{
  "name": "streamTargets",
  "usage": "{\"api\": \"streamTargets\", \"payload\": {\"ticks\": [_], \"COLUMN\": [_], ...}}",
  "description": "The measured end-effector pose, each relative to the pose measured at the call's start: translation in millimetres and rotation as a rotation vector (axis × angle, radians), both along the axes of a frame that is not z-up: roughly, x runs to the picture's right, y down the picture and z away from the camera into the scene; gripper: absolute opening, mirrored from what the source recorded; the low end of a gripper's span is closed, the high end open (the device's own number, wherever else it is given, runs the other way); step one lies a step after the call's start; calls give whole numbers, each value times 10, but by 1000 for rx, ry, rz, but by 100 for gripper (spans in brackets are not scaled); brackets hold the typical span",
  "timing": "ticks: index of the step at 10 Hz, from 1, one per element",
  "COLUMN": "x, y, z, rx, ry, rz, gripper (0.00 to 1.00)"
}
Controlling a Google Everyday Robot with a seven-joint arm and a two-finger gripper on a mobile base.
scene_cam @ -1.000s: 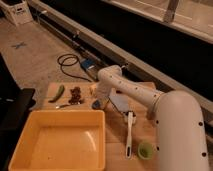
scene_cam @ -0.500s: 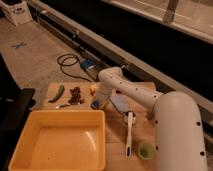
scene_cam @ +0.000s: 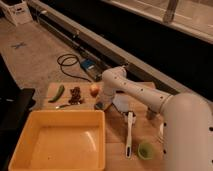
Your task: Wipe table surface with sponge
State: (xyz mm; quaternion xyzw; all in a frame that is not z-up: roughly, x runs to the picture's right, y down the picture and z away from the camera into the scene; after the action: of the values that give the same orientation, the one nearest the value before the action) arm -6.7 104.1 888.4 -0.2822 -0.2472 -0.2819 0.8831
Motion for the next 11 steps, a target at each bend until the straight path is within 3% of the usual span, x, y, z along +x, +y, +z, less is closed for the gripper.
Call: {"api": "streamTargets", "payload": {"ticks": [3,6,9,11], "x": [29,-130,-153,-243], "y": [-38,-84,-87,-59], "z": [118,295,307,229], "rx": [2,-3,-1,-11], "ry": [21,-3,-7,-51], "rz": [15,22,22,21], "gripper": [0,0,0,0]}}
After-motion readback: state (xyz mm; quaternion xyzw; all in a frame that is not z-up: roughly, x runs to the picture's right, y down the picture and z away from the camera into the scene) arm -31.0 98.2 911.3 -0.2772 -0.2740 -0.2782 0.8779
